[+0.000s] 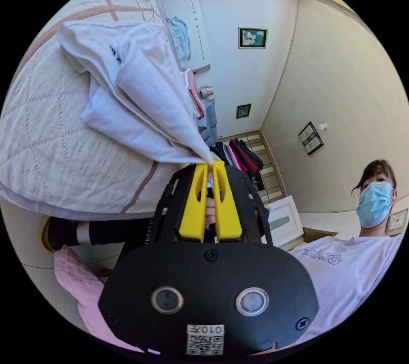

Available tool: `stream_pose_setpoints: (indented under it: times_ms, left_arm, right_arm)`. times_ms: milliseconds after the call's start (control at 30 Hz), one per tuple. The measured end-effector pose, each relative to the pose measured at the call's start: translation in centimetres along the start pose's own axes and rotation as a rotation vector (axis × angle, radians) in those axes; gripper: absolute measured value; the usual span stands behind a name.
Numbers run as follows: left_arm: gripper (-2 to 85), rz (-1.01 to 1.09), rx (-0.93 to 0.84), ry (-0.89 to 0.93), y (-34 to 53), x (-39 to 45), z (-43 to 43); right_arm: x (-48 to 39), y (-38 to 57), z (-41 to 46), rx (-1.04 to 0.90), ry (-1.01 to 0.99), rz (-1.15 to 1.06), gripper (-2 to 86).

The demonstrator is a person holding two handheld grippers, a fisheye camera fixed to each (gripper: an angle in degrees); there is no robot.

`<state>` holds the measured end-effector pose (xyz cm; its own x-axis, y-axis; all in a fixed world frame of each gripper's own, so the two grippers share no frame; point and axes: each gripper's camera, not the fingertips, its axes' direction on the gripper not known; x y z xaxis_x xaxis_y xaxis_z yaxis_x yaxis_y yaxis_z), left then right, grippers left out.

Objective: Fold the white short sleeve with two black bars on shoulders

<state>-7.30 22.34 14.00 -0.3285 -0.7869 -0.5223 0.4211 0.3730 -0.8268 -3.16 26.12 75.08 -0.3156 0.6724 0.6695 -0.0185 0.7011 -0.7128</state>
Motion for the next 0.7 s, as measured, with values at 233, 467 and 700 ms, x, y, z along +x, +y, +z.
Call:
stream_pose_setpoints:
  times_ms: [233, 467, 700]
  left_arm:
    - [15.4, -0.173, 0.138, -0.036, 1.3, -3.8, -4.8]
    - [16.6, -0.165, 0.178, -0.050, -0.5, -3.9, -4.0]
    - [14.6, -0.229, 0.175, -0.018, -0.7, -5.1, -1.0]
  right_arm:
    - [-5.4, 1.0, -1.4, -0.008, 0.174, -0.074, 5.2]
    - [-8.2, 3.0, -3.4, 0.020, 0.218, -0.079, 5.2]
    - [-9.4, 4.0, -4.6, 0.043, 0.215, -0.071, 5.2]
